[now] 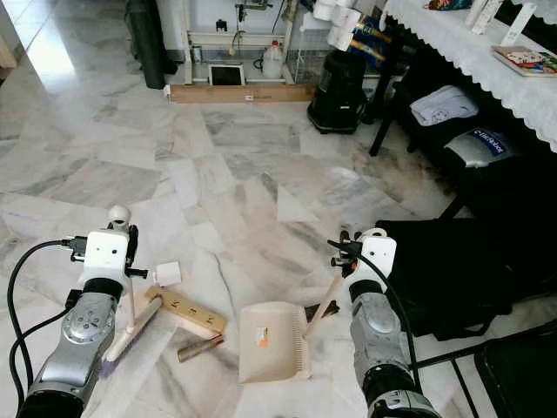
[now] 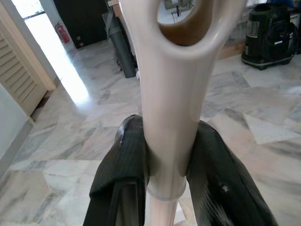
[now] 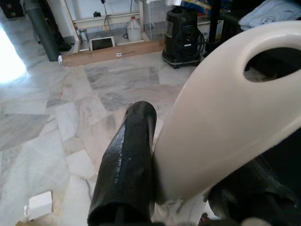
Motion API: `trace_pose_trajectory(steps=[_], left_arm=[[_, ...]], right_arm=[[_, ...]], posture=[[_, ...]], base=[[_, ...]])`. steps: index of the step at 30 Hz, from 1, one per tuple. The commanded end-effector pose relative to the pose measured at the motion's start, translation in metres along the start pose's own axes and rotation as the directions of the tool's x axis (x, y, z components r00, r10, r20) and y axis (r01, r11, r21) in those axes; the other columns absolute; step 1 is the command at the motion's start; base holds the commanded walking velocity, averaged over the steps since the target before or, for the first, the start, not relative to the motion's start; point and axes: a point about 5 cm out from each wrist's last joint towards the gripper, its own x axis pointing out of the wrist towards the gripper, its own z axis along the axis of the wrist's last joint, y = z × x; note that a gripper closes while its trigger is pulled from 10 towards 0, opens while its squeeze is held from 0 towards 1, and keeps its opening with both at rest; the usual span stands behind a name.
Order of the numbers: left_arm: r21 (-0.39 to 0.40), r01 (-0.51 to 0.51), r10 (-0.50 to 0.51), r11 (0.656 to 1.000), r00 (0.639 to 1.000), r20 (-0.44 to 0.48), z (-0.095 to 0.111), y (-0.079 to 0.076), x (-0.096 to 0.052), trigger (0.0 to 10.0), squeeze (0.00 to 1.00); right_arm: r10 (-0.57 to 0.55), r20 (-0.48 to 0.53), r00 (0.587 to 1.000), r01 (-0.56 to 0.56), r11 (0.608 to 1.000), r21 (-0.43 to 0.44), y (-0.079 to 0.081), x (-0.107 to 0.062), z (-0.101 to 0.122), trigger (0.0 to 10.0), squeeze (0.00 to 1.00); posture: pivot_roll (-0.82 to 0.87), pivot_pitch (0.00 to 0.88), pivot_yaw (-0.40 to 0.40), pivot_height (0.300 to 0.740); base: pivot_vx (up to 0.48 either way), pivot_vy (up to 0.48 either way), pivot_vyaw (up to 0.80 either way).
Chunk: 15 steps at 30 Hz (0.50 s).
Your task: Sweep floor
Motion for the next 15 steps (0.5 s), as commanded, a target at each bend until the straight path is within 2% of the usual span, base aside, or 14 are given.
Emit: trace_pose_trajectory(steps=[1, 6, 10, 15], left_arm=[[0.02, -0.013, 0.012, 1.0, 0.999, 0.036, 0.008, 0.002, 0.0, 10.0, 0.0], [0.015, -0.016, 0.015, 1.0, 0.999, 0.039, 0.008, 0.002, 0.0, 10.0, 0.0], [0.007, -0.012, 0.011, 1.0, 0.999, 0.043, 0.01, -0.001, 0.002, 10.0, 0.0], [0.003, -0.012, 0.012, 1.0, 0.999, 0.04, 0.009, -0.003, 0.002, 10.0, 0.0]], right_arm=[[-0.006, -0.038, 0.999, 0.006, 1.0, 0.003, -0.003, -0.004, -0.008, 10.0, 0.0], [0.025, 0.053, 0.998, -0.026, 1.0, 0.014, 0.002, 0.001, 0.009, 10.0, 0.0], [0.018, 0.105, 0.994, -0.019, 1.0, 0.007, -0.001, 0.008, 0.025, 10.0, 0.0], [0.017, 0.094, 0.995, -0.016, 1.0, -0.011, -0.006, 0.009, 0.025, 10.0, 0.0]], posture=[[0.1, 0.125, -0.097, 0.74], [0.09, 0.119, -0.098, 0.74], [0.08, 0.117, -0.102, 0.74], [0.09, 0.114, -0.104, 0.74]], base=[[0.0, 0.0, 0.0], [0.0, 0.0, 0.0], [0.0, 0.0, 0.0], [0.0, 0.0, 0.0]])
